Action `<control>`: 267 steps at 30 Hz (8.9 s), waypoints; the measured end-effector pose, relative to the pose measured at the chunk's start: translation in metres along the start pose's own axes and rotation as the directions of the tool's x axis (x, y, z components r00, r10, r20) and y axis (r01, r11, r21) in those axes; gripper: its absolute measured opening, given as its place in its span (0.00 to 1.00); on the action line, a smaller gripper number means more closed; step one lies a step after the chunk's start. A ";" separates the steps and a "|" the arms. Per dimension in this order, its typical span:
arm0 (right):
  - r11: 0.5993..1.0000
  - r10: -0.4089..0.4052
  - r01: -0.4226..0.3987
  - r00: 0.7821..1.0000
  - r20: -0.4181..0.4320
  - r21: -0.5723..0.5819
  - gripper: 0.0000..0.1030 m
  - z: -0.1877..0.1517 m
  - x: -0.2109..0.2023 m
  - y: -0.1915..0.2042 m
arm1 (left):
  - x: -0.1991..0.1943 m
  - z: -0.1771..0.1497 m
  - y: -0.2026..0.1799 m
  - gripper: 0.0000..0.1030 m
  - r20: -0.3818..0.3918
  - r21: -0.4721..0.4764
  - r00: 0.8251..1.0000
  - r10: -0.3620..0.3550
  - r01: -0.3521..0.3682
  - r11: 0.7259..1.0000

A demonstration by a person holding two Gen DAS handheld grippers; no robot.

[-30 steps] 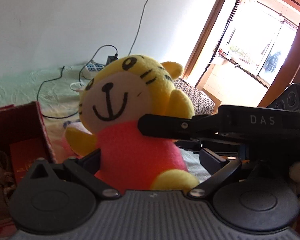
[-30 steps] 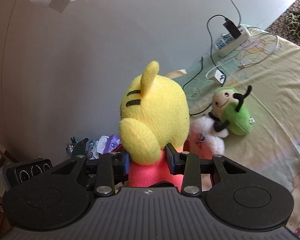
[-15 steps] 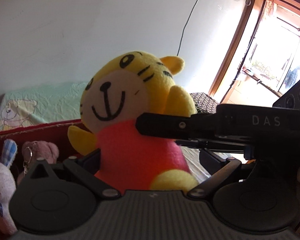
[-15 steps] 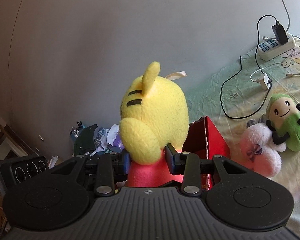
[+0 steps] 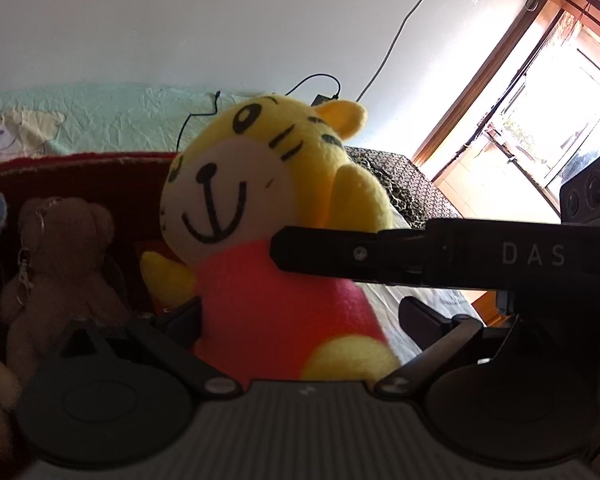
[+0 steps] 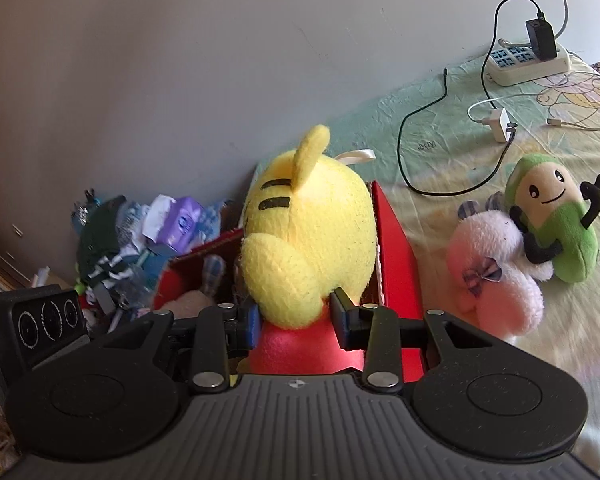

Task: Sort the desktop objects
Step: 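Lift the tiger plush with the right tool and carry it to the red box, then lower the tiger plush into the red box beside the teddy bear, then open the right tool and move it to the green bean plush, then grasp the green-and-cream bean plush with the right tool, then lift the green plush with the right tool and carry it to the red box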

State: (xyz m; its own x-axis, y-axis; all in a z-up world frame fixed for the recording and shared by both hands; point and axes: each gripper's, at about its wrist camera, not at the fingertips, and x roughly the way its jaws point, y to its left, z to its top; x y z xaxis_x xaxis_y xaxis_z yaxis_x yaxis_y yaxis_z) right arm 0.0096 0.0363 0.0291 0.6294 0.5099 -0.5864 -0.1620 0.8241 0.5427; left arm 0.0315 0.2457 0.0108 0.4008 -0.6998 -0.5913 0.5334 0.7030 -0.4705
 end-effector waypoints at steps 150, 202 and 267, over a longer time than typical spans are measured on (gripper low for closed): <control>0.980 0.187 -0.195 0.970 0.154 0.041 0.28 -0.030 -0.056 -0.159 | 0.042 -0.014 -0.150 0.99 0.117 0.170 0.910 0.398 -0.413 0.895; 0.819 0.442 -0.388 0.897 -0.032 0.423 0.54 0.046 0.063 -0.309 | 0.270 0.051 -0.104 0.99 -0.036 0.123 0.889 0.456 -0.449 0.885; 0.959 0.197 -0.234 0.956 0.217 0.160 0.50 -0.072 -0.104 -0.060 | -0.014 -0.034 -0.138 0.96 0.193 0.373 0.981 0.035 -0.106 0.922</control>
State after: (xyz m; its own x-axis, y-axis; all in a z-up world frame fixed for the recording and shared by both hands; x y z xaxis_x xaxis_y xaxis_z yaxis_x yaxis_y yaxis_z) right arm -0.1013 -0.0485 0.0144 0.7347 0.5963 -0.3235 -0.1812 0.6320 0.7535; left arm -0.0731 0.1630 0.0611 0.5556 -0.6860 -0.4698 0.7266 0.6753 -0.1266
